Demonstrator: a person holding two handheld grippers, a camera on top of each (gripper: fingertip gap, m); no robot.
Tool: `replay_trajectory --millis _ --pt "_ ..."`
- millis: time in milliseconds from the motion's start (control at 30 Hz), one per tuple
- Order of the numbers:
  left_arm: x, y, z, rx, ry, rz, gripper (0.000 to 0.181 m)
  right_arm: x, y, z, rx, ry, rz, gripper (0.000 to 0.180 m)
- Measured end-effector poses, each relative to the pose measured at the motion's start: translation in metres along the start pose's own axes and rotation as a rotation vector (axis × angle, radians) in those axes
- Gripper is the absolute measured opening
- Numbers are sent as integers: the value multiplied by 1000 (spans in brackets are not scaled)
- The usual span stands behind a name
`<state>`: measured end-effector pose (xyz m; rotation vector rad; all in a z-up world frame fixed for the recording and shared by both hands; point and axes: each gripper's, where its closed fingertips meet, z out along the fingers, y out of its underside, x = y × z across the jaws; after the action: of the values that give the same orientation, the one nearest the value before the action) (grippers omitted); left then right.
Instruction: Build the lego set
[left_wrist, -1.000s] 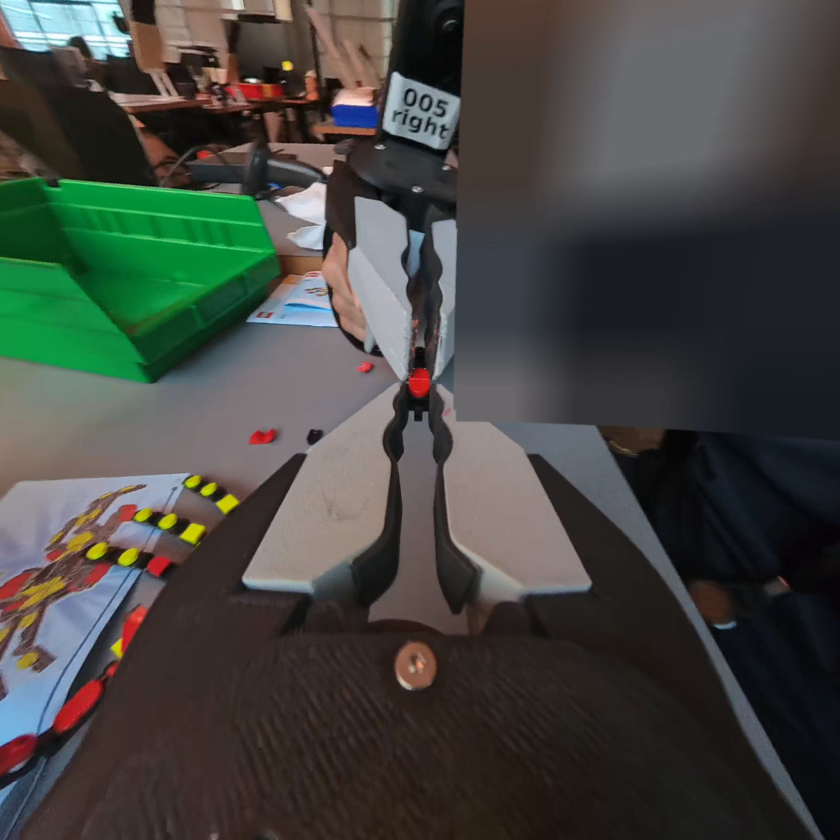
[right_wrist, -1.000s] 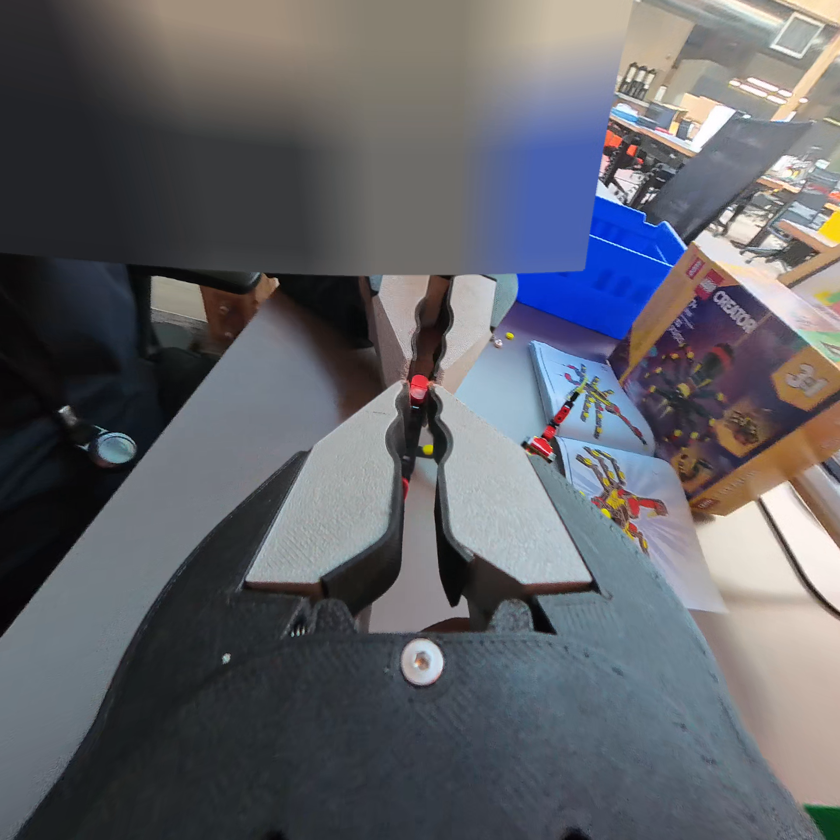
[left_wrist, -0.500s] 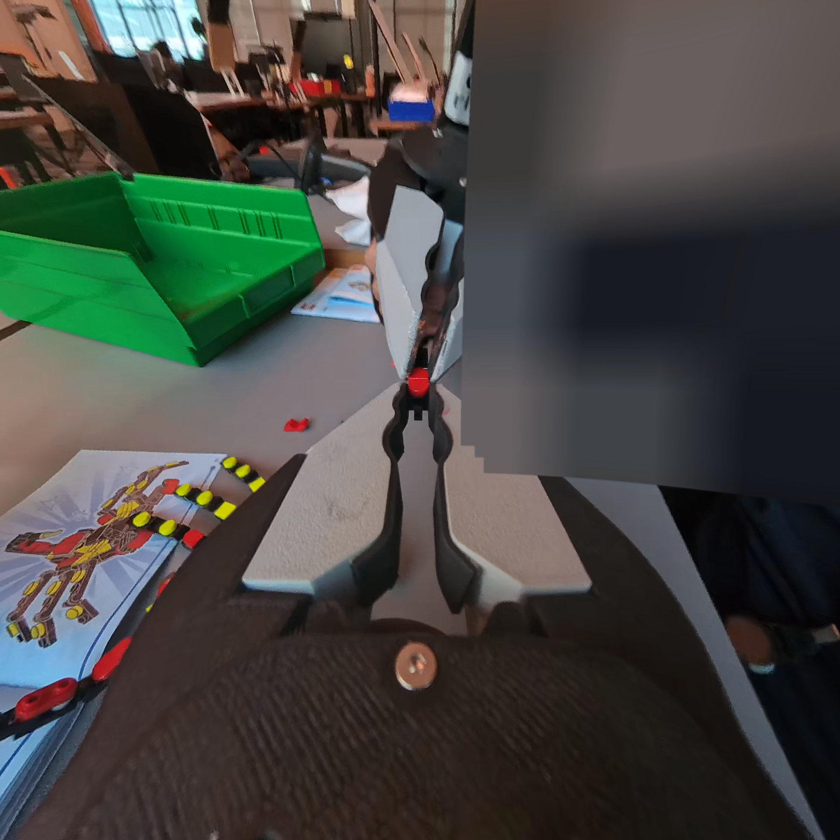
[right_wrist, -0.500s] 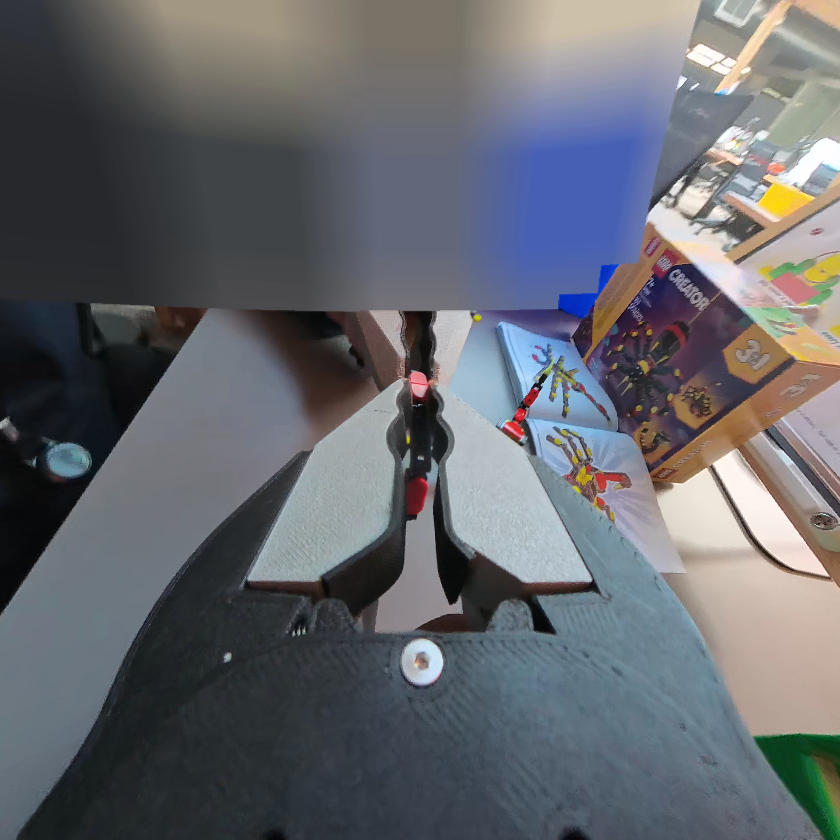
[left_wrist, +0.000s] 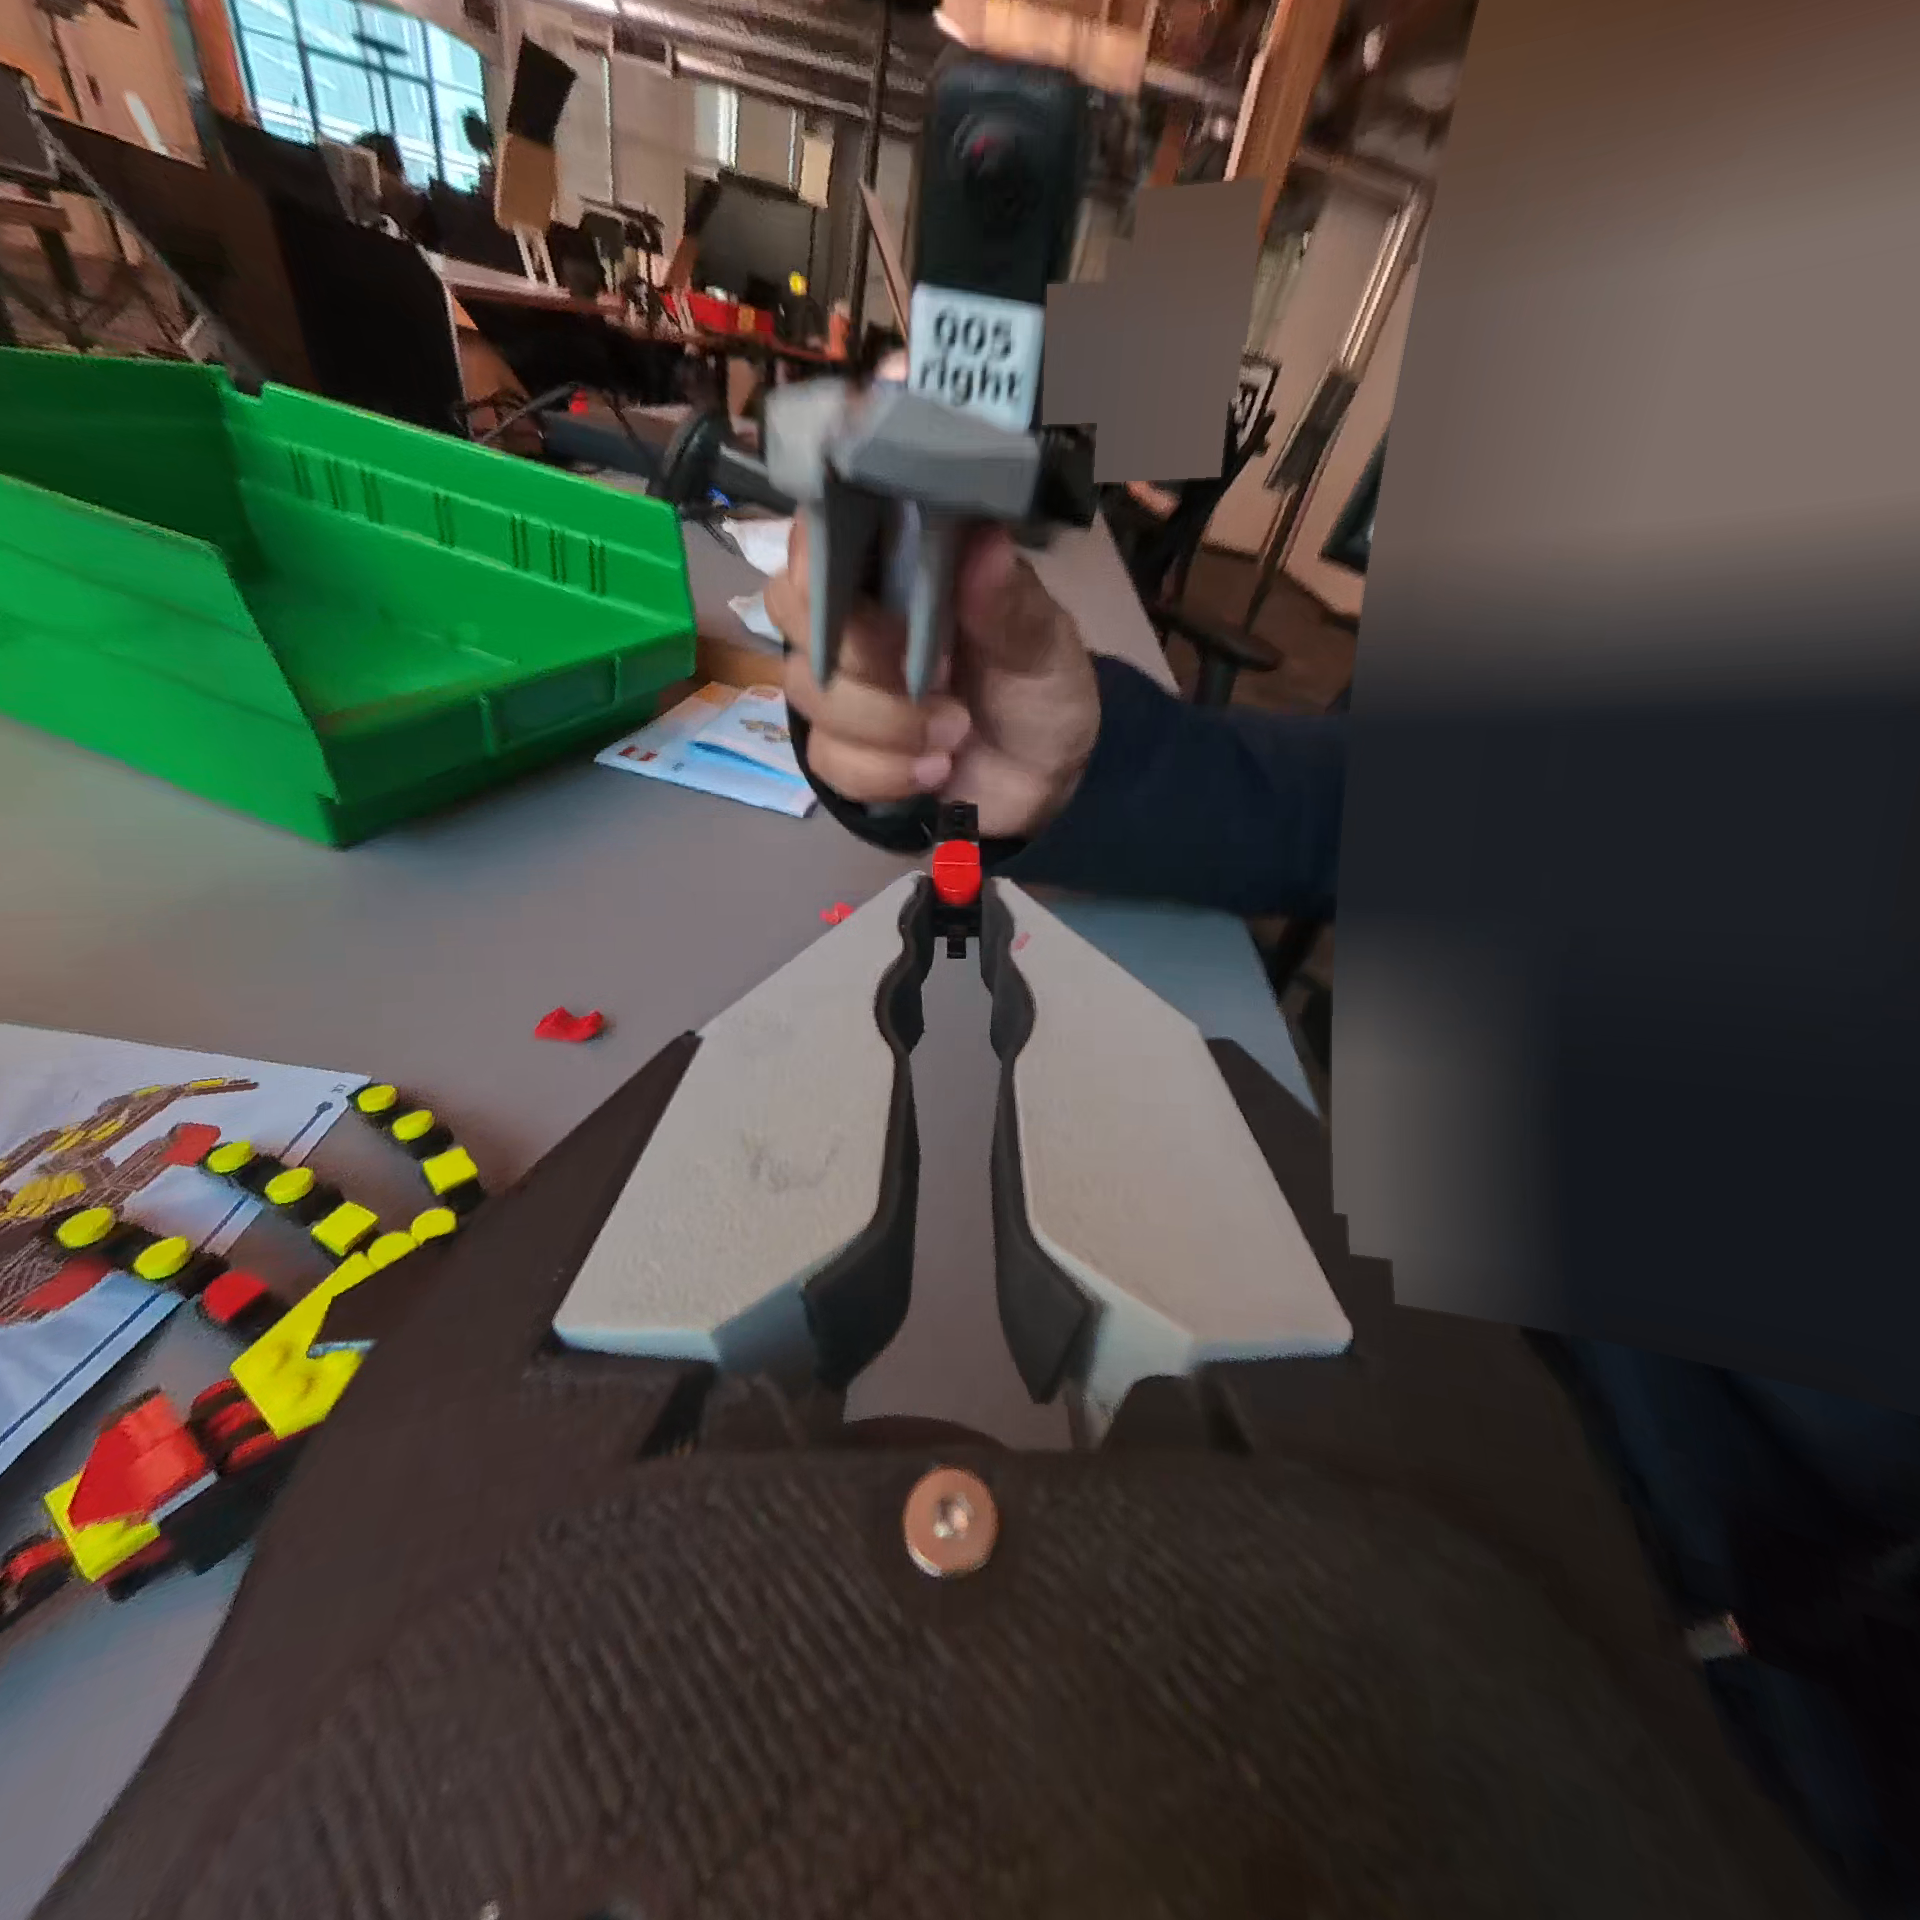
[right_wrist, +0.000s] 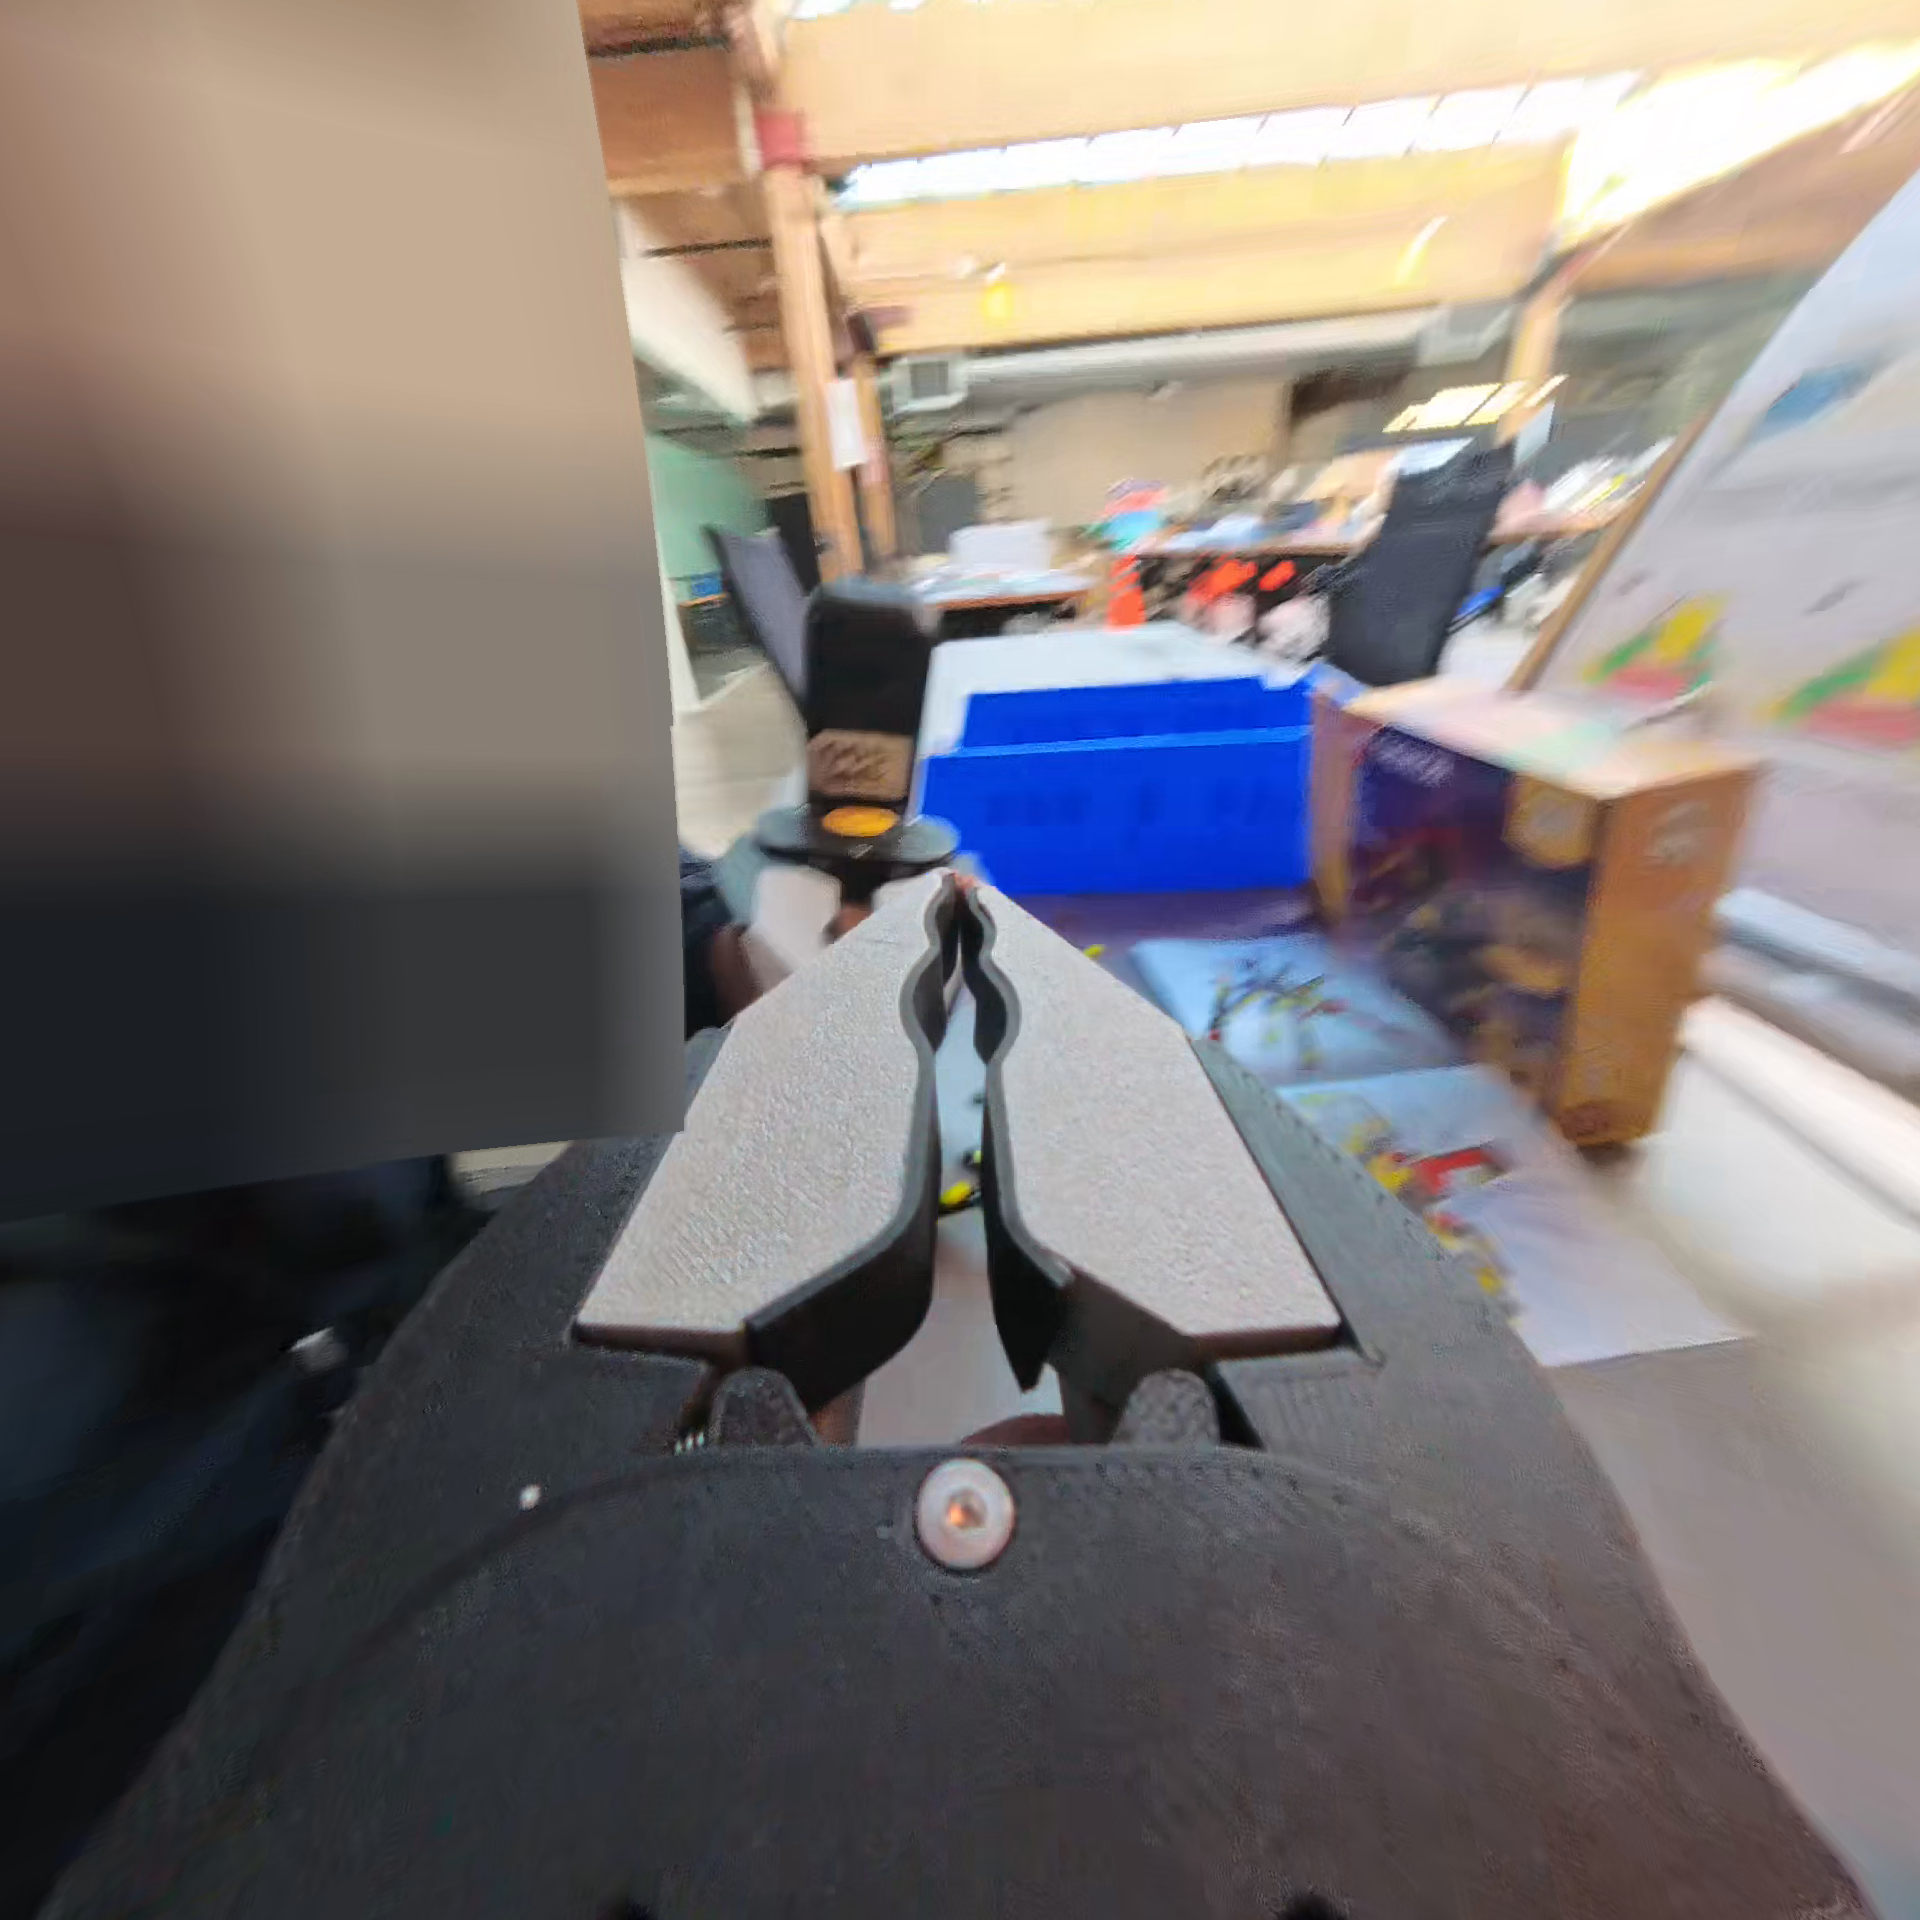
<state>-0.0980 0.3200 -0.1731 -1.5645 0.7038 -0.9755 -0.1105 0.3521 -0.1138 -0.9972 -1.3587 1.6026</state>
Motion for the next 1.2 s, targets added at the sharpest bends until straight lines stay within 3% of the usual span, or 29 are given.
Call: replay_trajectory --millis 33,167,267,667,867,1200 --pt "-2 -5 -1 19 4 -38 5 -4 9 1 -44 -63 57 0" --pt "-18 8 -7 -17 -23 -147 4 -2 52 9 -304 -59 15 13" --pt "-23 8 -7 -11 -2 -260 4 -8 63 13 -354 -78 -12 1" --pt "-26 28 -4 -119 -12 -337 4 -7 88 12 -560 0 -288 2" --pt "-25 38 -2 -204 -58 -259 5 -8 96 10 -625 -1 -346 9" --pt "-29 37 -4 -194 -78 -267 4 -8 92 13 -607 30 -426 0"
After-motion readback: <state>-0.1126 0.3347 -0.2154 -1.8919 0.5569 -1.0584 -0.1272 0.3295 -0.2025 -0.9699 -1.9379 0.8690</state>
